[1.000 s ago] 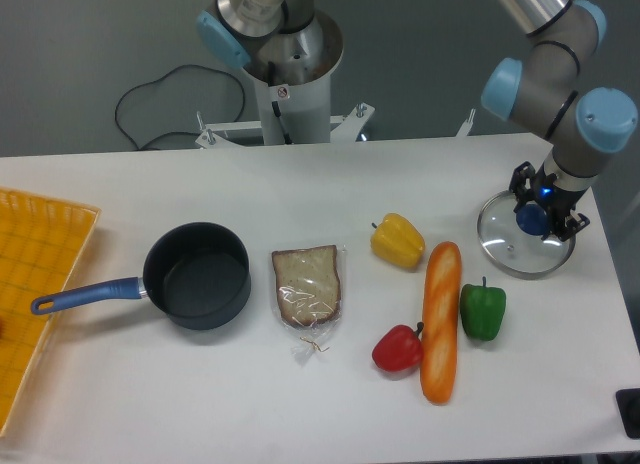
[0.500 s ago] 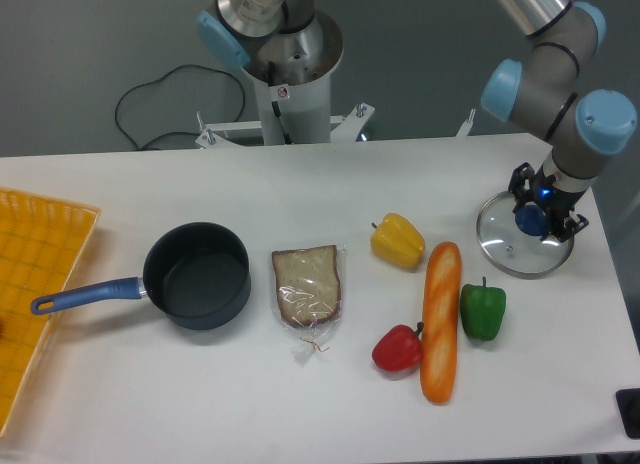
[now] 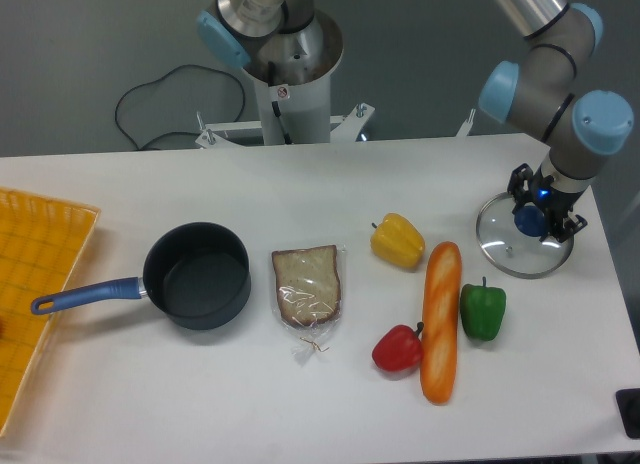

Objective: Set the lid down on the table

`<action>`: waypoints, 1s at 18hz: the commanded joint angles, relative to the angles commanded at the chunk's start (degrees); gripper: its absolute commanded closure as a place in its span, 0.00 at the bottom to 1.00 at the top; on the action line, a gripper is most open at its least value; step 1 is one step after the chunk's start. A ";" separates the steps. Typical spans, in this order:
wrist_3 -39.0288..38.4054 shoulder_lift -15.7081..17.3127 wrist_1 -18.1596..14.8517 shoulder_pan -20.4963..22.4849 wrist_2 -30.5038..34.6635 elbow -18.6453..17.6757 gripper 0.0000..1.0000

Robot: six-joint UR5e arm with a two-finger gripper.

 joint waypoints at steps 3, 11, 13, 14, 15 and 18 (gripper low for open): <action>0.00 0.00 0.00 0.00 0.00 0.00 0.38; 0.00 0.09 0.00 0.00 0.09 0.00 0.20; 0.09 0.17 -0.09 0.00 0.09 -0.09 0.16; 0.09 0.26 -0.09 0.00 0.09 -0.09 0.13; 0.09 0.26 -0.09 0.00 0.09 -0.09 0.12; 0.09 0.61 -0.09 0.00 0.09 0.00 0.04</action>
